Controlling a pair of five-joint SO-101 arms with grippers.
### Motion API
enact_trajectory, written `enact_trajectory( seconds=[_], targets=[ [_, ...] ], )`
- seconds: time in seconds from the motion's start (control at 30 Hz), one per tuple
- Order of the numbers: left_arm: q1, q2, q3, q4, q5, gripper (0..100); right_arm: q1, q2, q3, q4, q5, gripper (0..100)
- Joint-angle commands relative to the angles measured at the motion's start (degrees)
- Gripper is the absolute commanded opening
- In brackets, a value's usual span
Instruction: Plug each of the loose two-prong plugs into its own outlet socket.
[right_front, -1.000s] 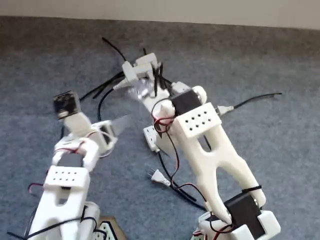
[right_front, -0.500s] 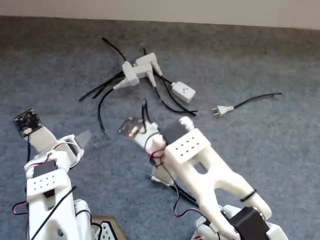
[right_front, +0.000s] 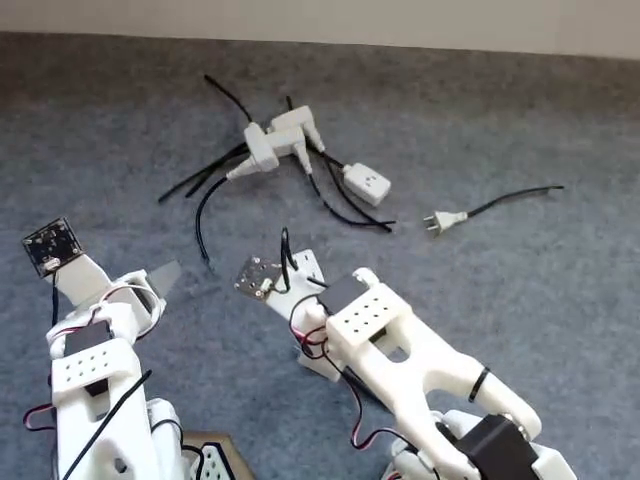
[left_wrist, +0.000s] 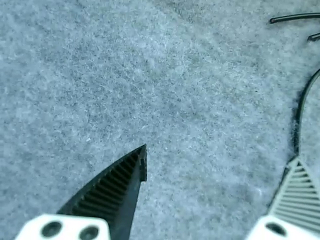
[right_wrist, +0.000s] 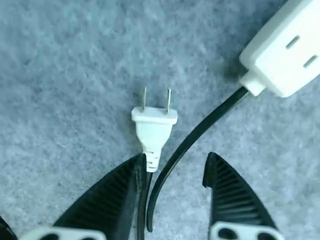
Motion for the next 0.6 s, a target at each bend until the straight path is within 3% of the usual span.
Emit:
enact_trajectory(
  seconds=[0.0, 0.2, 0.37, 0.57],
  targets=[
    [-0.7, -1.0, -0.7, 0.1, -0.2, 41, -0.5, -2.1, 1.0, -1.3, -0.3, 17.9],
    [-3.4, -1.1, -0.8, -0.1, 0.1, 41, -0.7, 0.1, 5.5, -5.5, -3.3, 17.9],
    [-3.4, -1.1, -0.9, -0.2, 0.1, 41, -0.6, 12.4, 5.7, -9.7, -3.4, 17.6],
    [-3.4, -1.1, -0.9, -0.2, 0.1, 41, -0.3, 18.5, -4.6, -4.4, -8.4, 3.3]
  ],
)
